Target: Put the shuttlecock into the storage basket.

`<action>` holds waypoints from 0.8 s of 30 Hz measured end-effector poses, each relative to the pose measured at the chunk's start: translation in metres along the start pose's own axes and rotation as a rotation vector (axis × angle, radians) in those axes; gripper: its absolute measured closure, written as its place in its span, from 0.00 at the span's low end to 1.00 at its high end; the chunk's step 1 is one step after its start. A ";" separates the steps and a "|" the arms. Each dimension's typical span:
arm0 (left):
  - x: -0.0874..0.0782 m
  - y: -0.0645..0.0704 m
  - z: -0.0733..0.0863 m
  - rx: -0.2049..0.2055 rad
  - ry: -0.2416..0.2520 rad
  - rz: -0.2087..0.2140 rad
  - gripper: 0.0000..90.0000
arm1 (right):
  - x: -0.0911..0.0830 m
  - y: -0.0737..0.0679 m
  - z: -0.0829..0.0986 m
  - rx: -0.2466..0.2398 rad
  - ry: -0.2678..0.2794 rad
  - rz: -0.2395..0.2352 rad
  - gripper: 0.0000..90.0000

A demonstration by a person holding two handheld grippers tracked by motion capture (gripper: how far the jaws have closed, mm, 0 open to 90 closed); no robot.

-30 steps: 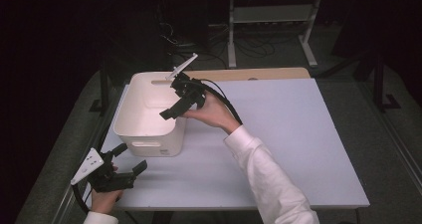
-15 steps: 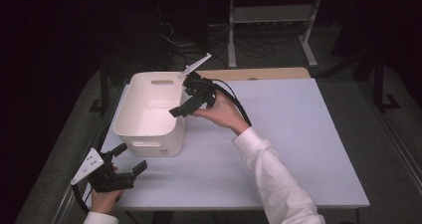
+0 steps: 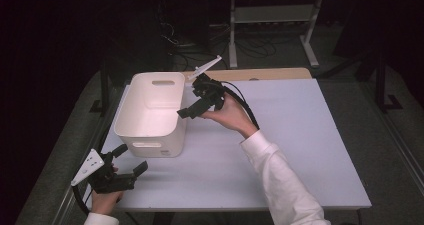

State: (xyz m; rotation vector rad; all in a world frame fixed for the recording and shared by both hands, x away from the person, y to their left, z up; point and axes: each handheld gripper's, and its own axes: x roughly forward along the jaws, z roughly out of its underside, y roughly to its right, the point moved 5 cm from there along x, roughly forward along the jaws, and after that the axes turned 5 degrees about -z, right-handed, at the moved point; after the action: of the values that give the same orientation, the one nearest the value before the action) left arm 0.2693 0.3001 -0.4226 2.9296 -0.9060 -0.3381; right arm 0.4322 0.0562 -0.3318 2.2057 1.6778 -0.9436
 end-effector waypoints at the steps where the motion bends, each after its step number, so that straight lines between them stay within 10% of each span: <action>1: 0.000 0.000 0.000 -0.002 0.002 0.000 0.00 | 0.000 0.002 0.001 -0.011 0.003 0.000 0.00; 24: 0.000 0.000 0.000 -0.002 0.002 0.000 0.00 | -0.013 0.011 0.025 0.029 0.002 0.004 0.00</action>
State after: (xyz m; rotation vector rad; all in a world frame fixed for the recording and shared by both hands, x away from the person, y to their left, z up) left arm 0.2692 0.3000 -0.4228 2.9275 -0.9041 -0.3356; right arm 0.4312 0.0293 -0.3455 2.2283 1.6704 -0.9718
